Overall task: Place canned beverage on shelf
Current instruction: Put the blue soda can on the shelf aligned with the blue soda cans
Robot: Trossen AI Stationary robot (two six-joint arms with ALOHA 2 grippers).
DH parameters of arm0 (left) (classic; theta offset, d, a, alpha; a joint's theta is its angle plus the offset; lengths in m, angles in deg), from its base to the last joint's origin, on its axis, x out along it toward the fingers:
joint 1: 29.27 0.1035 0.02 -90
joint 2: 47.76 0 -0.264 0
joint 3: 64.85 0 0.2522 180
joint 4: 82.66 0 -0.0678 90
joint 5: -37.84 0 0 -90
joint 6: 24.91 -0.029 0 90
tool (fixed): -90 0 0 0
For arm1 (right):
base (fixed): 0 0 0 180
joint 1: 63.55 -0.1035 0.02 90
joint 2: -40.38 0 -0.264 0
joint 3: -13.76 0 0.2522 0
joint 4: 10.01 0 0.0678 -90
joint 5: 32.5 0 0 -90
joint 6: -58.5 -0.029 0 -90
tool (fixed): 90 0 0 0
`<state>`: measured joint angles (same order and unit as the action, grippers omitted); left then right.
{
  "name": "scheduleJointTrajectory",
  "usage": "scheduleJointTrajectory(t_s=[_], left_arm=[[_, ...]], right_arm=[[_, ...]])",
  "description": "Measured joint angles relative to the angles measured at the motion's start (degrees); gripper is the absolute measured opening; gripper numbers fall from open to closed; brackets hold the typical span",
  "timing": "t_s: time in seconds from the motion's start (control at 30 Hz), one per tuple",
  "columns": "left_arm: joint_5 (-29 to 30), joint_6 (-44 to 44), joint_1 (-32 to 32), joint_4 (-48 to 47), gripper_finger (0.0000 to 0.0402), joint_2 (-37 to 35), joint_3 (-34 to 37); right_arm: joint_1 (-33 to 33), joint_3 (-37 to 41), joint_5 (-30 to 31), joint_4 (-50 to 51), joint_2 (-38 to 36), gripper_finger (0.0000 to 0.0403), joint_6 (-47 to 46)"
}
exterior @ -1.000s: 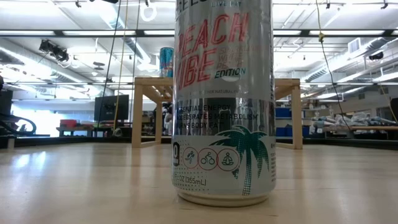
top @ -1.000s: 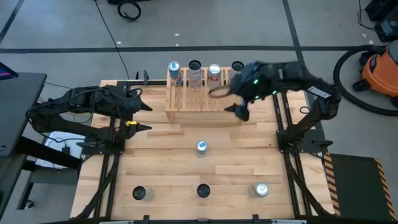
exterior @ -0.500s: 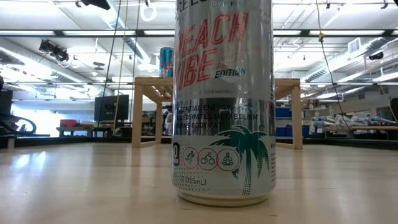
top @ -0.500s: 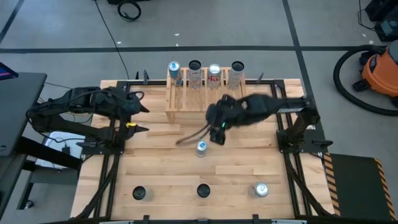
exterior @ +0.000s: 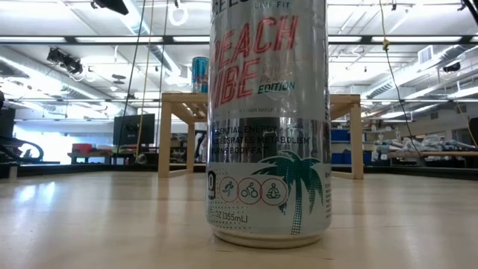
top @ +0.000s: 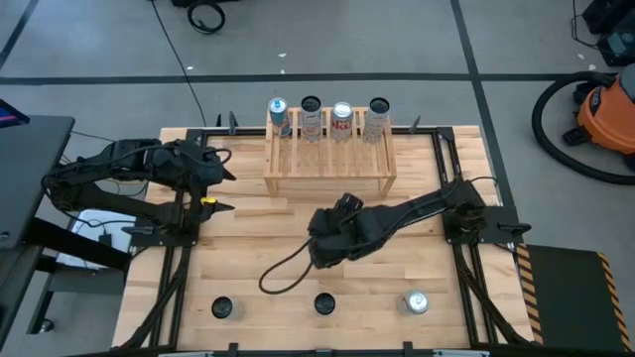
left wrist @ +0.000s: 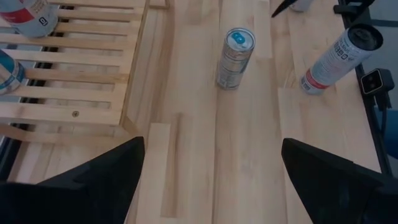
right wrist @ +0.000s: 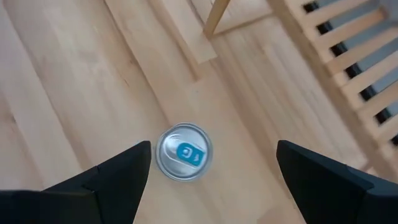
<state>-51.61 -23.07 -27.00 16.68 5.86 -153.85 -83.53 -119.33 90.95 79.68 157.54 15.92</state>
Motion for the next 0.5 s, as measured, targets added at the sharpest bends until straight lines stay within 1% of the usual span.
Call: scheduleJointTrajectory(t_s=[0.13, 0.27, 0.37, 0.5], left_arm=[[0.00, -0.07, 0.00, -1.03, 0.0380, -0.01, 0.01], [0.00, -0.16, 0.00, -3.11, 0.0380, 0.01, 0.01], [0.00, -0.11, 0.00, -4.39, 0.0380, 0.01, 0.01], [-0.01, 0.13, 0.00, -5.03, 0.0380, -0.01, 0.01]], right_arm=[[-0.06, 0.02, 0.00, -0.64, 1.06, 0.0357, -2.73], [-0.04, 0.00, -0.08, -4.66, 0.56, 0.0357, -3.61], [-0.08, -0.04, -0.70, -8.88, 0.29, 0.0357, -0.54], [-0.21, -0.02, -3.25, -11.51, 0.44, 0.0357, 2.64]])
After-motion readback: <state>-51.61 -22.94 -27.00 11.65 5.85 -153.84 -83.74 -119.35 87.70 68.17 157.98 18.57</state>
